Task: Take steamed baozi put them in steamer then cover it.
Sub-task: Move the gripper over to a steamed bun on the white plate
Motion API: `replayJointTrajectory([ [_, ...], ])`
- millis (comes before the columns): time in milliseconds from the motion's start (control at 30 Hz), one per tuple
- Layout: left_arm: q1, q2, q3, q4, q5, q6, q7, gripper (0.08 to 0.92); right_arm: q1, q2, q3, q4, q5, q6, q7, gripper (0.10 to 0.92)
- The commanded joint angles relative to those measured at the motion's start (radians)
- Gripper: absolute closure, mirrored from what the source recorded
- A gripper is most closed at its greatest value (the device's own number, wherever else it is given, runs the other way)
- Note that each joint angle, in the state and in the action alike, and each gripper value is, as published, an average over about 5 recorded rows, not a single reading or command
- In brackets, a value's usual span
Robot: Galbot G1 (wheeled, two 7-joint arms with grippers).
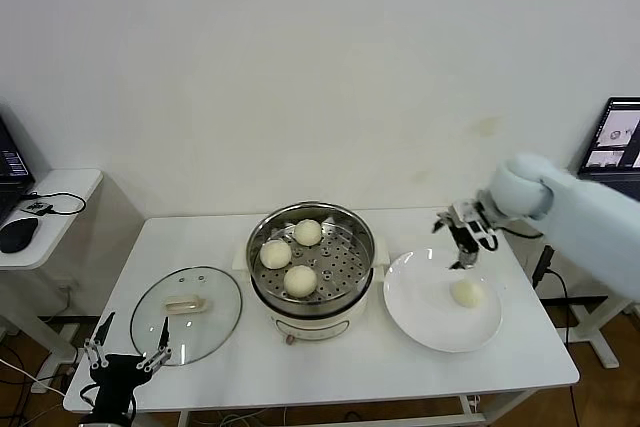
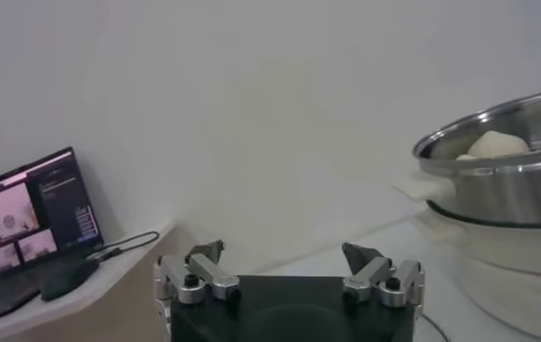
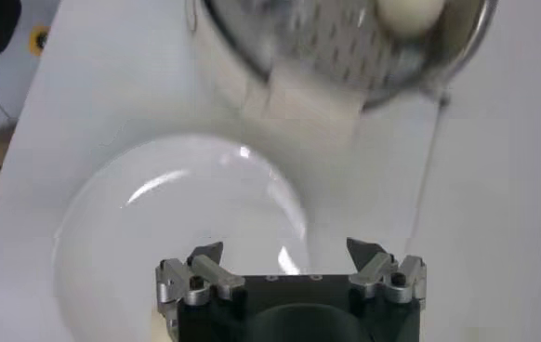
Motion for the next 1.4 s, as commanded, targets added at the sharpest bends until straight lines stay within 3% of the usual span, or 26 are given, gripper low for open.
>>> replayJointTrajectory([
  [33, 0.002, 0.001, -0.004, 0.006, 0.0, -0.001, 0.0, 0.177, -0.268, -0.006, 0.209, -0.14, -0.159, 0.022, 0.013, 0.203],
  [433, 0.026, -0.002, -0.039, 0.009, -0.007, -0.003, 0.0, 0.177, -0.296, 0.155, 0.22, -0.246, -0.205, 0.032, 0.022, 0.202],
  [1000, 0.019, -0.005, -0.037, 0.018, -0.011, -0.003, 0.0, 0.177, -0.306, 0.166, 0.229, -0.28, -0.247, 0.025, 0.012, 0.207],
  [1400, 0.017, -0.01, -0.034, 0.021, -0.01, -0.004, -0.001, 0.177, -0.3, 0.162, 0.237, -0.275, -0.247, 0.034, 0.008, 0.304],
])
